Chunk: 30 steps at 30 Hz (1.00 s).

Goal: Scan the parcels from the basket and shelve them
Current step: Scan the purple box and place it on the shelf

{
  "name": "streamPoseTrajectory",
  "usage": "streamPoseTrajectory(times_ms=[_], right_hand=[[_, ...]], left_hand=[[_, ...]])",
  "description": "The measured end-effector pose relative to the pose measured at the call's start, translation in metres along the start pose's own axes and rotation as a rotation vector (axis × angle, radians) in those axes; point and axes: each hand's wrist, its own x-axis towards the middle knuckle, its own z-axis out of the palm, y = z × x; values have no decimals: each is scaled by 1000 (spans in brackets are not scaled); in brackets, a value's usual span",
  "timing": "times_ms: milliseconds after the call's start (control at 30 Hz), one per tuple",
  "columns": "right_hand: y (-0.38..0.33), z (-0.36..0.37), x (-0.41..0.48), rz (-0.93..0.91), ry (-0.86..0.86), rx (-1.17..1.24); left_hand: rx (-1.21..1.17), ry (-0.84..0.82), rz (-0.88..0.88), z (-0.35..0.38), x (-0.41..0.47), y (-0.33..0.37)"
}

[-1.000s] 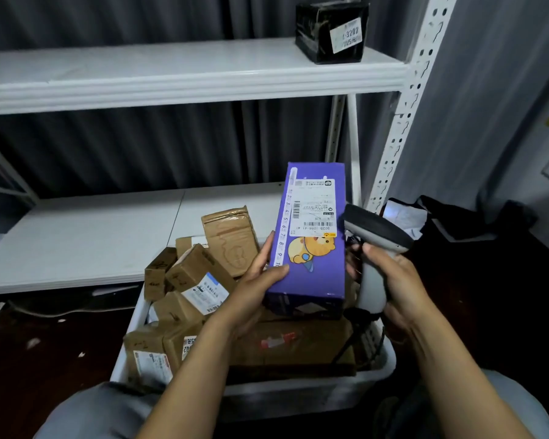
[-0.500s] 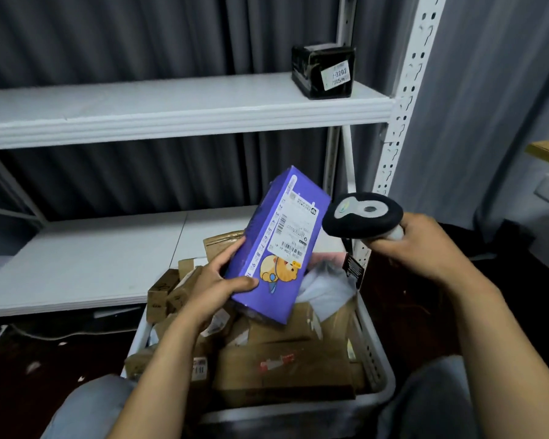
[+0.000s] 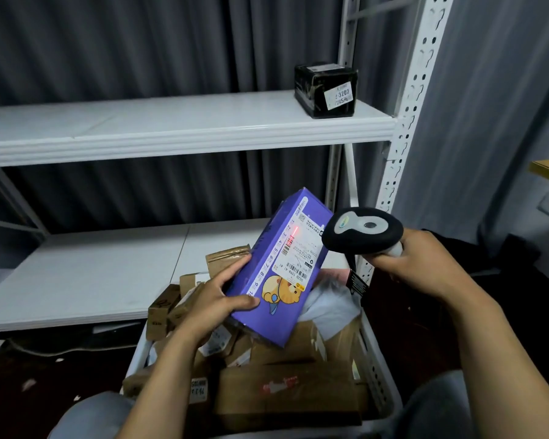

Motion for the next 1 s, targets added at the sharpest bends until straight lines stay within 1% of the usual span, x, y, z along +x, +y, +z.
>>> streamPoseTrajectory(times_ms=[100, 167, 367, 467, 567, 667, 767, 900, 1000], right_hand=[[1, 1, 0, 10, 4, -12], [1, 1, -2, 12, 7, 22], [-11, 1, 3, 91, 68, 315], [-27, 0, 13, 96, 120, 536], [-42, -6, 25, 50, 116, 771], [-49, -19, 41, 71, 104, 928], [-57, -35, 56, 50, 139, 947], [-66, -51, 76, 34, 159, 917], [-69, -57, 89, 27, 152, 860]], left_hand=[[-15, 7, -3, 1, -1, 1], [-50, 18, 13, 1, -3, 2], [-346, 54, 69, 4, -6, 21], [-501, 108, 122, 10, -2, 52], [-601, 153, 146, 15, 6, 91], [-668, 158, 125, 19, 19, 128], [-637, 164, 98, 22, 36, 163], [-637, 162, -1, 28, 61, 207], [-629, 207, -27, 31, 81, 234]])
